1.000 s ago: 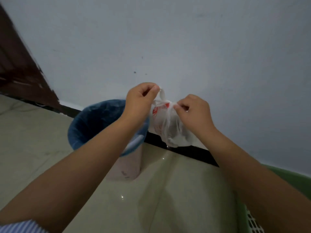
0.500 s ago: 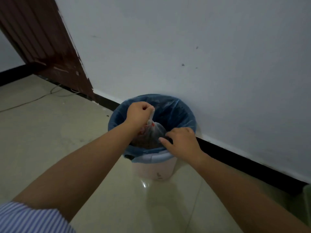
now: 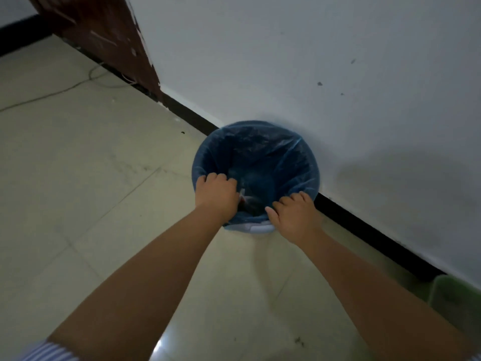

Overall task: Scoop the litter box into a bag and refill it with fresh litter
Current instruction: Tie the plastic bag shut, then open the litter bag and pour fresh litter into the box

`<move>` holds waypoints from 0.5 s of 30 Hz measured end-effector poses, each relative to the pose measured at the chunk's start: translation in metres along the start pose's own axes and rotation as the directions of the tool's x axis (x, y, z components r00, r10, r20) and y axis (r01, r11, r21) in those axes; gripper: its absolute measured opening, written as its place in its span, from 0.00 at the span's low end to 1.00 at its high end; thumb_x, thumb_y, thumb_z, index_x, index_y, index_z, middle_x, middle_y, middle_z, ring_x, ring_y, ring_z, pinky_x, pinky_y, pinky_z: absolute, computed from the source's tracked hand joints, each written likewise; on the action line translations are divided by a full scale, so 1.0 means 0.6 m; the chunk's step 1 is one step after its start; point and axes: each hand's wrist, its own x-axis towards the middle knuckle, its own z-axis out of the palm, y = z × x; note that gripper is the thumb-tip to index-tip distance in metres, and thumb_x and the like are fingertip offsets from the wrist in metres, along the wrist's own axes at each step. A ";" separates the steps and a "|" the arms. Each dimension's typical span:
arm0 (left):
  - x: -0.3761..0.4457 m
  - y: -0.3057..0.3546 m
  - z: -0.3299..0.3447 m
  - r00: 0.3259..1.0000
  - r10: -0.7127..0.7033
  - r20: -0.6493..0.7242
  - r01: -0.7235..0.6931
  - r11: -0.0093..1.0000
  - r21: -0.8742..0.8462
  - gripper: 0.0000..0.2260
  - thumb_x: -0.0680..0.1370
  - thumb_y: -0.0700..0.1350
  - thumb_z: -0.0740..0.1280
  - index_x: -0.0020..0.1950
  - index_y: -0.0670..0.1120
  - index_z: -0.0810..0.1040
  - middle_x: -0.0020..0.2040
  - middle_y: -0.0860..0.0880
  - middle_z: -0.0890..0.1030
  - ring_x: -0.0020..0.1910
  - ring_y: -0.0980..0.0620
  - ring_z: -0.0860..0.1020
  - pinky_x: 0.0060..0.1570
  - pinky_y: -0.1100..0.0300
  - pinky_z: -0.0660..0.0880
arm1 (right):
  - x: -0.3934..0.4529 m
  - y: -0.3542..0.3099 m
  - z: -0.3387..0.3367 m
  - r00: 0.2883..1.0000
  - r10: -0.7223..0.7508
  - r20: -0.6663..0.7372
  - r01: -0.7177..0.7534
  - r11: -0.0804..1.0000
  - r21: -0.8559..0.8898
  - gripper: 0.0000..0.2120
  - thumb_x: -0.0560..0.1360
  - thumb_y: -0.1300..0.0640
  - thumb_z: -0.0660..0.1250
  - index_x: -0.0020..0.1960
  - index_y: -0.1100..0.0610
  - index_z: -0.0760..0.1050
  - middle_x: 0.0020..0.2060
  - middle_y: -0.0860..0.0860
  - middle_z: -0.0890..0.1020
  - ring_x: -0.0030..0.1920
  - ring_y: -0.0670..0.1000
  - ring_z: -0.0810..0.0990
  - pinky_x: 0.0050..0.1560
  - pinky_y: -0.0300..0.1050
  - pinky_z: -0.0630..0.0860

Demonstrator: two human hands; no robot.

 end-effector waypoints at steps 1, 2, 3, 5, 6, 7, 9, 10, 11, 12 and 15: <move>-0.022 -0.008 -0.013 1.000 -0.002 0.004 0.002 0.999 -0.039 0.17 0.81 0.49 0.53 0.69 0.47 0.67 0.68 0.46 0.69 0.69 0.46 0.64 0.68 0.53 0.59 | -0.002 -0.008 -0.026 0.995 0.004 0.099 -0.006 1.000 0.018 0.23 0.71 0.46 0.52 0.32 0.53 0.83 0.29 0.50 0.84 0.33 0.54 0.82 0.44 0.43 0.75; -0.046 -0.017 -0.028 1.000 -0.002 0.013 0.003 0.997 -0.074 0.18 0.82 0.49 0.52 0.70 0.47 0.66 0.71 0.46 0.67 0.72 0.47 0.61 0.69 0.54 0.57 | -0.004 -0.019 -0.056 0.988 -0.004 0.153 -0.002 0.999 0.038 0.23 0.71 0.46 0.52 0.36 0.53 0.84 0.34 0.50 0.85 0.37 0.54 0.84 0.44 0.46 0.79; -0.073 -0.029 -0.047 1.000 -0.008 0.020 0.010 0.995 -0.099 0.18 0.82 0.49 0.51 0.72 0.48 0.64 0.73 0.47 0.63 0.74 0.47 0.57 0.71 0.54 0.55 | -0.005 -0.035 -0.091 0.983 -0.015 0.183 0.005 0.998 0.056 0.23 0.70 0.46 0.52 0.40 0.53 0.84 0.38 0.51 0.86 0.41 0.56 0.85 0.43 0.50 0.80; -0.129 -0.064 -0.103 0.999 -0.041 0.035 0.045 0.991 -0.128 0.20 0.83 0.50 0.49 0.75 0.49 0.58 0.77 0.48 0.55 0.77 0.48 0.48 0.74 0.53 0.48 | -0.003 -0.079 -0.182 0.986 -0.028 0.166 0.016 0.997 0.076 0.24 0.70 0.46 0.52 0.47 0.55 0.84 0.43 0.53 0.86 0.46 0.58 0.84 0.44 0.55 0.80; -0.156 -0.088 -0.138 0.996 -0.076 0.040 0.081 0.986 -0.143 0.21 0.83 0.51 0.47 0.76 0.50 0.54 0.78 0.49 0.51 0.77 0.48 0.45 0.74 0.53 0.46 | 0.001 -0.106 -0.233 0.988 -0.042 0.148 0.029 0.995 0.092 0.24 0.71 0.46 0.52 0.50 0.56 0.83 0.47 0.54 0.85 0.49 0.59 0.83 0.47 0.57 0.79; -0.182 -0.115 -0.175 0.992 -0.115 0.045 0.121 0.980 -0.157 0.22 0.83 0.51 0.46 0.77 0.51 0.51 0.78 0.50 0.48 0.77 0.48 0.43 0.75 0.52 0.44 | 0.005 -0.136 -0.290 0.987 -0.073 0.140 0.055 0.990 0.126 0.25 0.72 0.46 0.52 0.54 0.57 0.81 0.52 0.56 0.84 0.55 0.61 0.81 0.53 0.59 0.76; -0.231 -0.180 -0.256 0.979 -0.199 0.042 0.204 0.960 -0.190 0.23 0.83 0.53 0.44 0.77 0.52 0.47 0.78 0.50 0.45 0.77 0.48 0.40 0.75 0.52 0.43 | 0.015 -0.200 -0.393 0.988 -0.110 0.107 0.085 0.973 0.215 0.27 0.75 0.44 0.48 0.64 0.57 0.74 0.63 0.57 0.77 0.65 0.62 0.72 0.66 0.60 0.65; -0.251 -0.217 -0.295 0.971 -0.238 0.025 0.238 0.949 -0.206 0.23 0.83 0.53 0.44 0.77 0.52 0.47 0.78 0.51 0.44 0.77 0.48 0.40 0.75 0.52 0.42 | 0.023 -0.234 -0.445 0.988 -0.123 0.091 0.100 0.969 0.225 0.28 0.75 0.44 0.47 0.67 0.57 0.71 0.66 0.57 0.73 0.68 0.62 0.68 0.69 0.59 0.61; -0.270 -0.259 -0.332 0.961 -0.275 0.009 0.270 0.937 -0.223 0.23 0.83 0.53 0.44 0.77 0.52 0.46 0.78 0.51 0.44 0.77 0.48 0.39 0.75 0.52 0.42 | 0.034 -0.271 -0.498 0.989 -0.135 0.068 0.116 0.966 0.231 0.29 0.75 0.43 0.46 0.68 0.56 0.69 0.68 0.56 0.71 0.70 0.62 0.66 0.70 0.58 0.59; -0.289 -0.301 -0.365 0.952 -0.305 0.003 0.297 0.924 -0.240 0.23 0.83 0.53 0.44 0.77 0.52 0.46 0.78 0.51 0.44 0.77 0.48 0.39 0.74 0.52 0.41 | 0.044 -0.309 -0.547 0.987 -0.151 0.056 0.134 0.963 0.234 0.29 0.76 0.42 0.46 0.70 0.56 0.66 0.70 0.56 0.69 0.71 0.61 0.63 0.71 0.58 0.57; -0.347 -0.415 -0.445 0.934 -0.357 0.027 0.352 0.904 -0.244 0.23 0.82 0.54 0.43 0.77 0.53 0.45 0.78 0.51 0.43 0.77 0.48 0.38 0.74 0.51 0.41 | 0.068 -0.419 -0.663 0.972 -0.181 0.151 0.140 0.958 0.249 0.31 0.76 0.41 0.42 0.74 0.54 0.56 0.74 0.53 0.59 0.75 0.58 0.53 0.74 0.53 0.49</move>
